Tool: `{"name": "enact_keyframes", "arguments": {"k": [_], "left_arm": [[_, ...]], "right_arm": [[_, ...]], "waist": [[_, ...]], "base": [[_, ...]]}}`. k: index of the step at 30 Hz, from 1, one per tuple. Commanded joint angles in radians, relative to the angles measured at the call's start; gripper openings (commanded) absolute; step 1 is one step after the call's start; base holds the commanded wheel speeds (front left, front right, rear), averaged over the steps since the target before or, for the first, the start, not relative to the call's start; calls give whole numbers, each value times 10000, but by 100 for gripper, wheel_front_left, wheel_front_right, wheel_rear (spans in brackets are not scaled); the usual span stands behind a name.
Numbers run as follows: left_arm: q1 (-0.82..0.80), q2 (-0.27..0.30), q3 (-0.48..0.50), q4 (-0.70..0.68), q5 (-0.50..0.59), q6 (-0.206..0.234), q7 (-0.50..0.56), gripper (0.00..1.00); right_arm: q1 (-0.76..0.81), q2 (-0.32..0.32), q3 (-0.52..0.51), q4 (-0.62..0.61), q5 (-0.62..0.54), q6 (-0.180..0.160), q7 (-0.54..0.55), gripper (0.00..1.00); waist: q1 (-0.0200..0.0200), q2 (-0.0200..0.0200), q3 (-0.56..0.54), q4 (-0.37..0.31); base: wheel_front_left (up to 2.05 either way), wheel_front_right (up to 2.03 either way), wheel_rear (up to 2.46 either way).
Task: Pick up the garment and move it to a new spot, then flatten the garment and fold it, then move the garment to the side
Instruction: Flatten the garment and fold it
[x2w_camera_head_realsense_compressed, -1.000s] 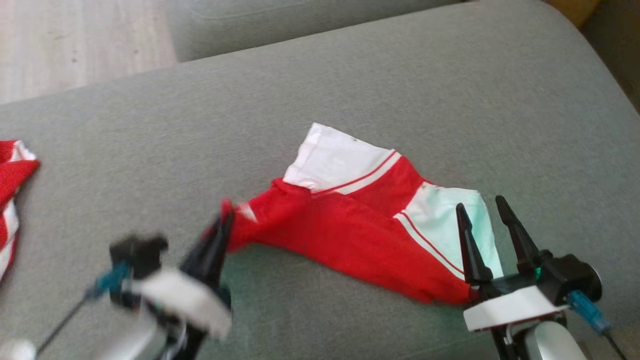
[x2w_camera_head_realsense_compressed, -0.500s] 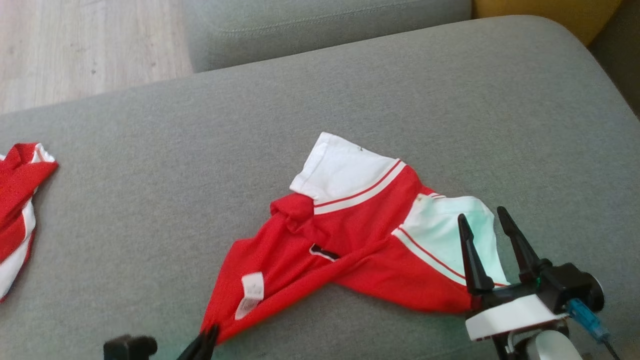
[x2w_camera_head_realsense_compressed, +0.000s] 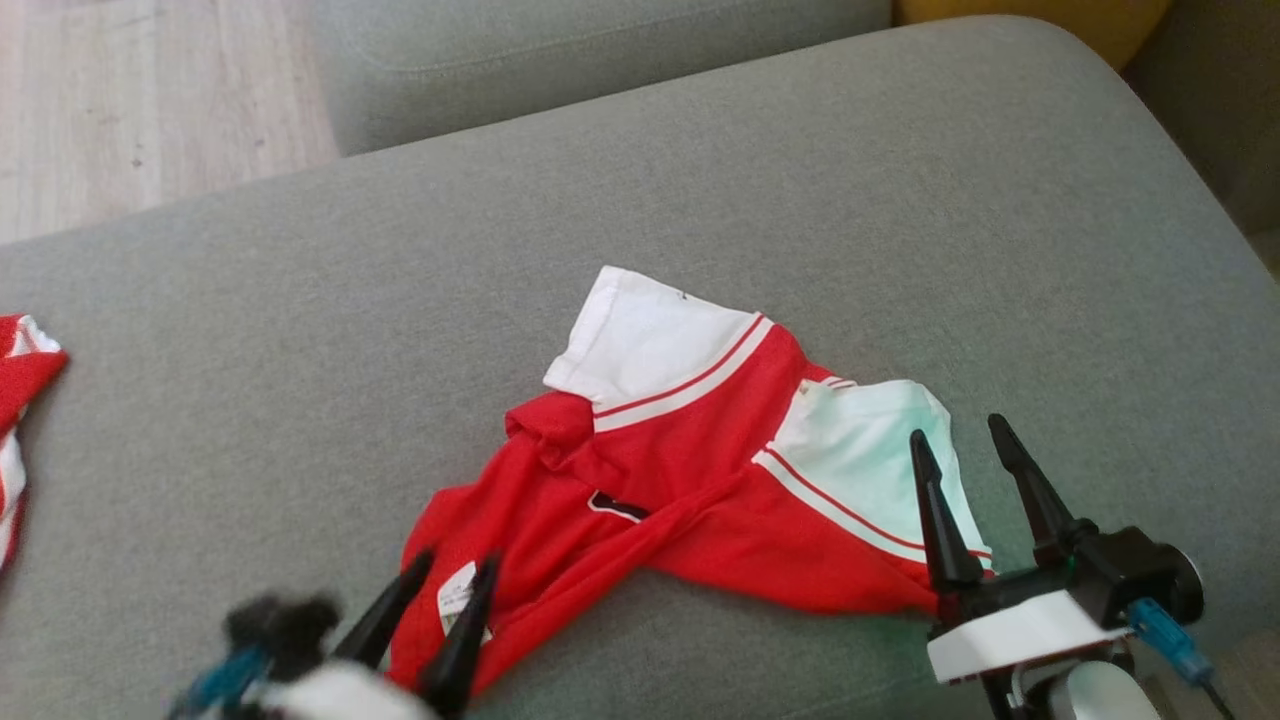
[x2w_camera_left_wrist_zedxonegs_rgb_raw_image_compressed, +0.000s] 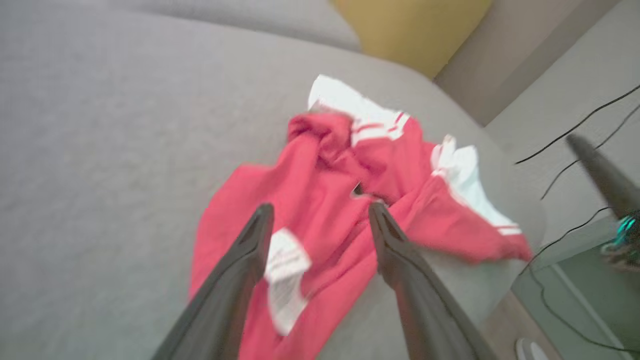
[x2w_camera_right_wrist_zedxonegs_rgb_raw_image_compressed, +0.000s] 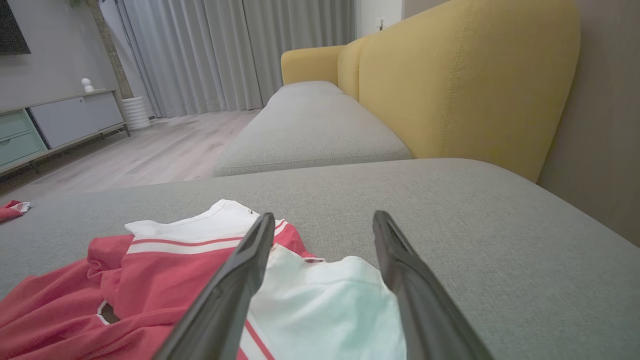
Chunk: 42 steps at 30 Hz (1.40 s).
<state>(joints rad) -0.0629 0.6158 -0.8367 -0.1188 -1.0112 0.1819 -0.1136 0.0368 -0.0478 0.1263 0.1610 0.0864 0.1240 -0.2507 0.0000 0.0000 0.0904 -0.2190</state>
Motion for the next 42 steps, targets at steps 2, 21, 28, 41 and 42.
{"name": "enact_keyframes", "arguments": {"k": [2,21,28,41,42], "left_arm": [[-1269,-332,307,-16,231,2,155,100],[-4625,-3219,-630,6859,-95,-1670,2181,3],[-5131,-3652,-190,7389,-319,-2202,1338,0],[-7136,-3182,1726,9090,248,-962,-1363,0],[-7252,-3132,1911,9156,307,-887,-1415,0]], "right_arm": [[-186,-24,332,-341,10,67,-111,100],[-714,-24,698,-240,239,67,-111,100],[-748,-24,705,-249,268,67,-111,100],[-923,-24,821,-279,272,67,-111,100],[-925,-24,820,-286,277,67,-111,100]], "waist": [[0,0,123,-106],[0,0,850,-1326],[0,0,919,-1472],[0,0,1083,-1826],[0,0,1106,-1847]], "base": [[0,0,0],[0,0,0],[0,0,0],[0,0,0],[0,0,0]]}}
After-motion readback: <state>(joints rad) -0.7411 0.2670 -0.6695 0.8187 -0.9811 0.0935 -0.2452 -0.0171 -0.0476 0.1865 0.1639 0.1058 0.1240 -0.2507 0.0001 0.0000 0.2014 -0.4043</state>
